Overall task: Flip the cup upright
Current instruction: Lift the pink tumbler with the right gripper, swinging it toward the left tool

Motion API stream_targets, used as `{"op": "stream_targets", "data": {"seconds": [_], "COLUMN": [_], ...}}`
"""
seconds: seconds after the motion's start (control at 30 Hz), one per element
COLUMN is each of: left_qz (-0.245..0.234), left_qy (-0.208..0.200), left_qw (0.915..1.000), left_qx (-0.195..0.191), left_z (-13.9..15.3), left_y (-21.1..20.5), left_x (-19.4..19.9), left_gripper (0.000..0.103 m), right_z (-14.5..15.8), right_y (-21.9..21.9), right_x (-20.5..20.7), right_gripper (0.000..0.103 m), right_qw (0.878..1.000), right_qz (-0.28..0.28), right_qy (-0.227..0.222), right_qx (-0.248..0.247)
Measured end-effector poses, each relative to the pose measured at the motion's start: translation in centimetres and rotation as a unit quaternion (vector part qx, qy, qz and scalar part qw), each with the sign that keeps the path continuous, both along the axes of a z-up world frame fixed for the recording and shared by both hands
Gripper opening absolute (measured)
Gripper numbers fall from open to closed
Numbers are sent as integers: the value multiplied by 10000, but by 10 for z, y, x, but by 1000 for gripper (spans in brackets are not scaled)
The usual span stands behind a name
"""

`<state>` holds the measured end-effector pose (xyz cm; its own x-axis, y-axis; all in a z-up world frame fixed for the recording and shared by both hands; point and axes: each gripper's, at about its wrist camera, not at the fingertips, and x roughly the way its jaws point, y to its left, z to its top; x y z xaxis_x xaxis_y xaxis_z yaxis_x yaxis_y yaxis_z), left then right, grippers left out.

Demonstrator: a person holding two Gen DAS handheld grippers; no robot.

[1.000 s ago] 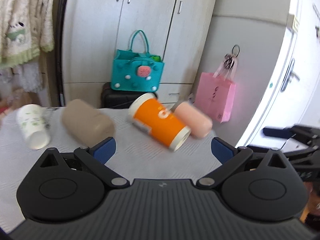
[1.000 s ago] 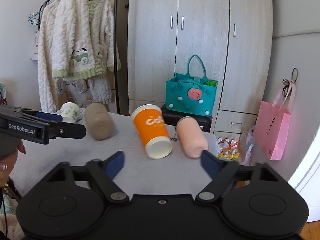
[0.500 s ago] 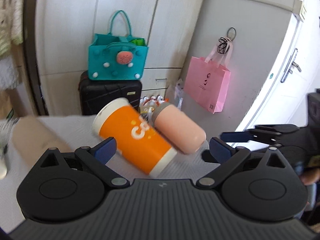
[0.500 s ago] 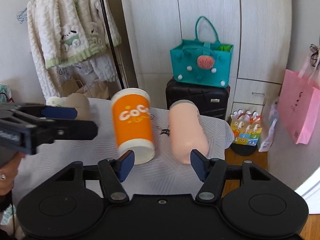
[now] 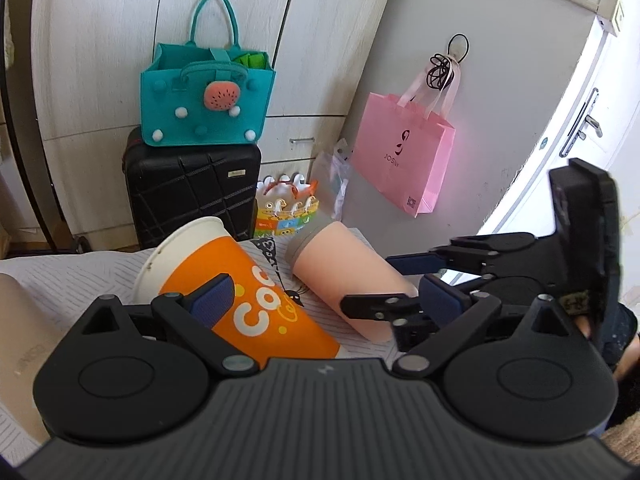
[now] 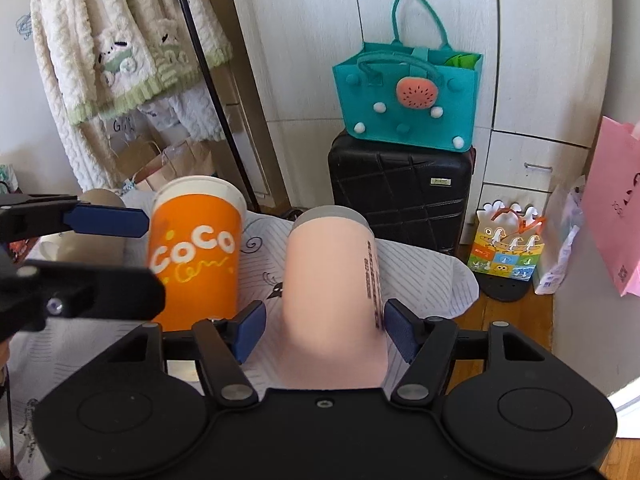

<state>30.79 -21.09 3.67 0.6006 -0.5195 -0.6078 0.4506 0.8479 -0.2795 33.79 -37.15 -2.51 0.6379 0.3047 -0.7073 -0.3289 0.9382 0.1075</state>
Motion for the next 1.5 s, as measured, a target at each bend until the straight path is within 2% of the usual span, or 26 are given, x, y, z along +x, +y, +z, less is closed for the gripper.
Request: {"op": "stream_targets", "data": {"seconds": [0.2,0.5,0.7,1.13,1.5], "left_qz": [-78,-55,-133,-292,-179], "left_qy": [7,-303,-397,-516,-473], "left_qw": [10000,9994,9990,9982,9985], "left_qx": [58,159,173,90,198], "left_z": [-4,4,6,10,7], "left_y": [-3,7,11,34,85], "left_x": [-1,-30,-55,-109,-148], "left_gripper": [100,100,100,100,100], "right_z": [-8,4,6,8,14], "right_y": [2,15,20,32,64], "right_x": [5,-31,-56,-131,-195], "right_gripper": [67,67,67,67,67], "right_qw": [9999,9980,9970,9942,9931], "right_qz": [-83,-199,-297,-468,-324], "right_qy": [54,-349,-437,-635,-746], "right_qx": [-77,-496,-564,-734,-843]}}
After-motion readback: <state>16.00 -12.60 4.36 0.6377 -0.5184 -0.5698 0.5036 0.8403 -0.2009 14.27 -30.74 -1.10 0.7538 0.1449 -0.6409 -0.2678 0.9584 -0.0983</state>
